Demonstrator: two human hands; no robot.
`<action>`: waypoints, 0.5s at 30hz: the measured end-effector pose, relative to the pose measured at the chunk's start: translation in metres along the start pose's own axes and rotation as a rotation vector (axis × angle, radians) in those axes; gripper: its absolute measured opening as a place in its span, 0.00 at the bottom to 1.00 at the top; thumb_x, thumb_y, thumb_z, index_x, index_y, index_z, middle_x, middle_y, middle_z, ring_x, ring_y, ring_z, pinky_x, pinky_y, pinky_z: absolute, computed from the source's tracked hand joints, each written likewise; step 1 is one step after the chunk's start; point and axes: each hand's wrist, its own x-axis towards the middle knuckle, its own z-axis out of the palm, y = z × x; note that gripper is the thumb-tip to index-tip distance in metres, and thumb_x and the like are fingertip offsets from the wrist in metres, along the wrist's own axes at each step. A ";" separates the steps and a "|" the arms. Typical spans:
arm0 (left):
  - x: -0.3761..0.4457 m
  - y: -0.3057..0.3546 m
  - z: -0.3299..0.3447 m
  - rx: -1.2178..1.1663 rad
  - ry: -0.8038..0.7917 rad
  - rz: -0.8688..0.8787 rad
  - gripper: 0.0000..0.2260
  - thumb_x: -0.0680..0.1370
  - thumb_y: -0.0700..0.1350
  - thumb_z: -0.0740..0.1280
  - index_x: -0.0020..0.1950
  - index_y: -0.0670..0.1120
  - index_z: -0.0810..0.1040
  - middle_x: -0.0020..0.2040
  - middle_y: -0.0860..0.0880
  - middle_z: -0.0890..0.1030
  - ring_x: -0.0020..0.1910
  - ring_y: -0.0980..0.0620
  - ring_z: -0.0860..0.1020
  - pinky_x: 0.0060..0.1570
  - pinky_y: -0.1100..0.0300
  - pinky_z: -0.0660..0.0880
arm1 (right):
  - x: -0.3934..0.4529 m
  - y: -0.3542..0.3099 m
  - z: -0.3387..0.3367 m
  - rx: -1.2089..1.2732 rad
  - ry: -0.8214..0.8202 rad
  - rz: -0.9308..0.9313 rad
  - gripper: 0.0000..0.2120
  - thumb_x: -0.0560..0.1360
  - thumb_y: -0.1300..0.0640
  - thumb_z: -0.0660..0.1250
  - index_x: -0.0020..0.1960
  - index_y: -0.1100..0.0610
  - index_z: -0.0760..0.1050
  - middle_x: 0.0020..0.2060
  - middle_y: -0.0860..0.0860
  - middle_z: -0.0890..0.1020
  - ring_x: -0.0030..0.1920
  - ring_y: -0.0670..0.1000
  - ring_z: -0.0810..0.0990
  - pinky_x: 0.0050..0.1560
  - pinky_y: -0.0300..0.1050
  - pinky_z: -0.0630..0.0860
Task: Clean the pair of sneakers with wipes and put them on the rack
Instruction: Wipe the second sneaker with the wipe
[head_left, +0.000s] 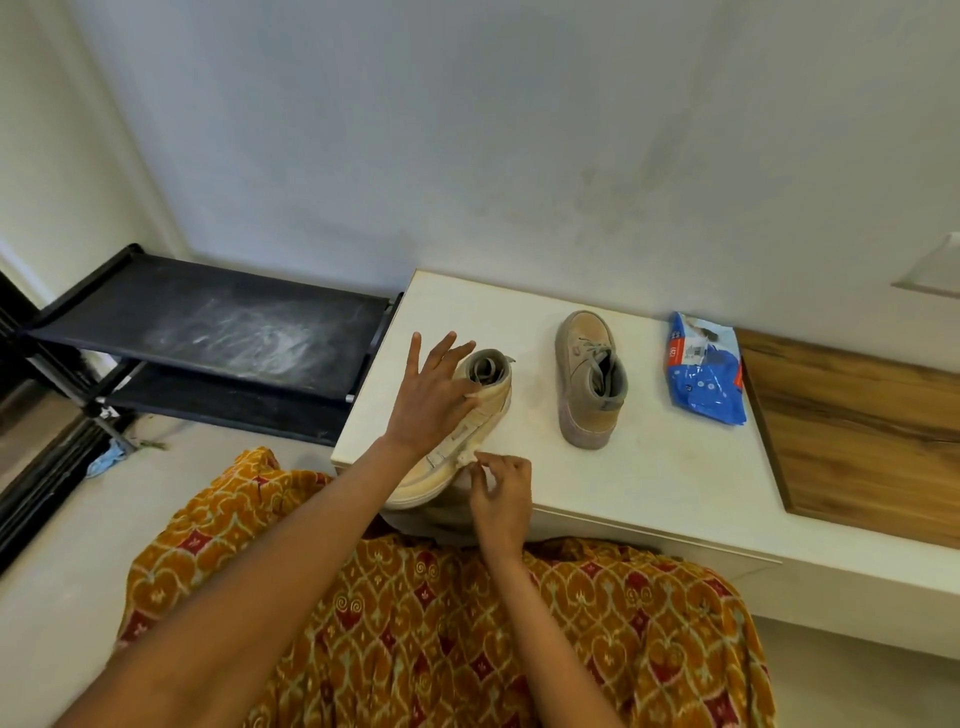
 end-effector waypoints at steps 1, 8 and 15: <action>-0.001 0.000 0.000 0.003 -0.005 -0.016 0.07 0.67 0.47 0.76 0.44 0.53 0.83 0.63 0.45 0.77 0.67 0.41 0.70 0.68 0.34 0.55 | 0.011 -0.002 -0.004 -0.011 0.033 0.032 0.08 0.74 0.59 0.68 0.53 0.57 0.80 0.47 0.46 0.74 0.51 0.49 0.75 0.49 0.36 0.70; 0.008 0.010 -0.006 0.105 -0.082 -0.130 0.04 0.70 0.49 0.74 0.40 0.50 0.84 0.46 0.48 0.80 0.48 0.46 0.77 0.61 0.44 0.67 | 0.069 -0.014 0.004 0.034 0.158 0.286 0.10 0.77 0.56 0.64 0.55 0.56 0.80 0.51 0.54 0.80 0.51 0.51 0.78 0.48 0.42 0.73; 0.021 0.014 -0.006 0.171 -0.218 -0.138 0.10 0.77 0.50 0.62 0.48 0.47 0.81 0.48 0.49 0.77 0.48 0.48 0.74 0.56 0.52 0.64 | -0.008 -0.001 0.014 -0.079 0.067 0.039 0.08 0.73 0.60 0.70 0.52 0.57 0.81 0.48 0.52 0.80 0.52 0.50 0.75 0.50 0.42 0.75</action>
